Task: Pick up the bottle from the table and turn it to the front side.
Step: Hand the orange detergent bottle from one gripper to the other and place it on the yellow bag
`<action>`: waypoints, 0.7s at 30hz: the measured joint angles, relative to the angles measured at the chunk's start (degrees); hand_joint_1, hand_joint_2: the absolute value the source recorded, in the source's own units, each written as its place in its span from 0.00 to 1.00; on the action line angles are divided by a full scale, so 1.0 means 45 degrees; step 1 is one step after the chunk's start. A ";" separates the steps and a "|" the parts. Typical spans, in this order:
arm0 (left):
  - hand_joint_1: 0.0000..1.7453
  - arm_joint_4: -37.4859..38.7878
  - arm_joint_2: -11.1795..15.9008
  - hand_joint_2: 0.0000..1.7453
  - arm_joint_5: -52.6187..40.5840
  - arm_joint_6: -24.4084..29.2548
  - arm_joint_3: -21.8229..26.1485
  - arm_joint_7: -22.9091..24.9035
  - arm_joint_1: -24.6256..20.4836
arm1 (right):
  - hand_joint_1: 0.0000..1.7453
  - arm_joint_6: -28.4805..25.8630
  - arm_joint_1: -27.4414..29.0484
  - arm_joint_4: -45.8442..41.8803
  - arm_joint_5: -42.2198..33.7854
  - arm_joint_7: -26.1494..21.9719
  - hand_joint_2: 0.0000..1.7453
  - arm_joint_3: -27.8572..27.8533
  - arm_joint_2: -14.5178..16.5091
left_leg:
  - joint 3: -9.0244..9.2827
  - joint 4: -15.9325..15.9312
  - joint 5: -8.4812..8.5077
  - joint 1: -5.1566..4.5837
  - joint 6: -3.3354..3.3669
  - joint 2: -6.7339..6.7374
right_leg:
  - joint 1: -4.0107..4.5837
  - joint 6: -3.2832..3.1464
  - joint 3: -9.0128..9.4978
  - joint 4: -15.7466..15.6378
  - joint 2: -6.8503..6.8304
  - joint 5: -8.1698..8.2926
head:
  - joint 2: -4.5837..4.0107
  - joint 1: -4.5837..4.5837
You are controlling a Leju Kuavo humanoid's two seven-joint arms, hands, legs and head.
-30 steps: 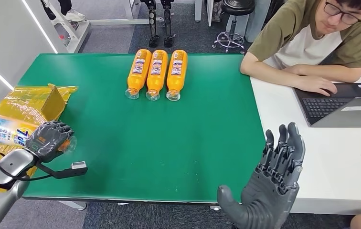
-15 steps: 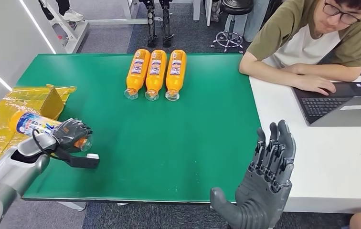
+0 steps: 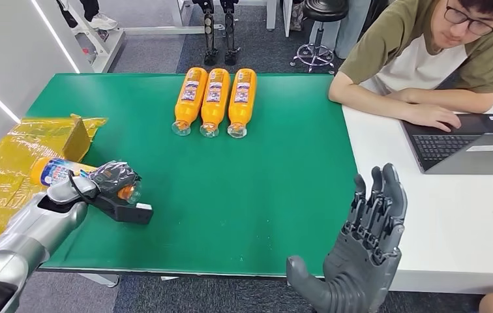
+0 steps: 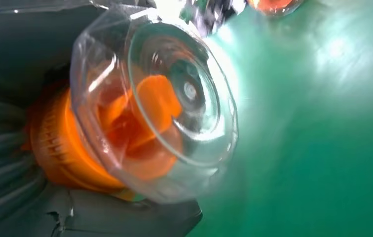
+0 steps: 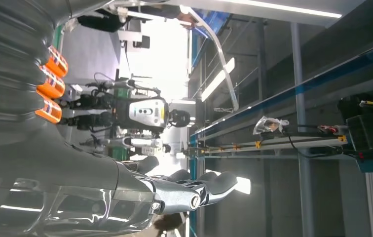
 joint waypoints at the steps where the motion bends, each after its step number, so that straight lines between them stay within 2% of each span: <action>1: 1.00 0.0128 -0.0152 1.00 0.0246 -0.0291 -0.0005 0.0271 -0.0054 | 0.00 0.0000 0.0021 -0.0034 0.0129 0.0069 1.00 -0.0029 0.0034 | 0.0000 0.0000 0.0002 0.0000 -0.0001 0.0003 | 0.0000 -0.0001 0.0001 0.0001 0.0003 0.0004 | 0.0000 0.0001; 4: 1.00 0.0516 -0.0522 1.00 0.0497 -0.1036 -0.0029 0.1363 -0.0284 | 0.00 0.0001 0.0097 -0.0080 0.0389 0.0153 1.00 -0.0113 0.0118 | 0.0003 0.0000 0.0004 -0.0001 -0.0001 0.0021 | 0.0000 -0.0007 0.0000 0.0004 0.0022 0.0018 | 0.0000 0.0001; 8: 1.00 0.0977 -0.0699 1.00 0.0518 -0.1486 -0.0038 0.2706 -0.0592 | 0.00 0.0001 0.0165 -0.0088 0.0480 0.0148 1.00 -0.0230 0.0189 | 0.0009 0.0000 0.0003 -0.0003 -0.0002 0.0029 | -0.0001 -0.0008 0.0000 0.0004 0.0032 0.0019 | 0.0000 0.0001; 21: 1.00 0.1433 -0.0675 1.00 0.0264 -0.1753 -0.0038 0.3882 -0.0848 | 0.00 0.0001 0.0171 -0.0056 0.0275 -0.0064 1.00 -0.0284 0.0226 | 0.0020 -0.0005 0.0013 0.0002 -0.0017 0.0032 | 0.0000 -0.0013 0.0000 0.0019 0.0036 0.0017 | 0.0000 -0.0001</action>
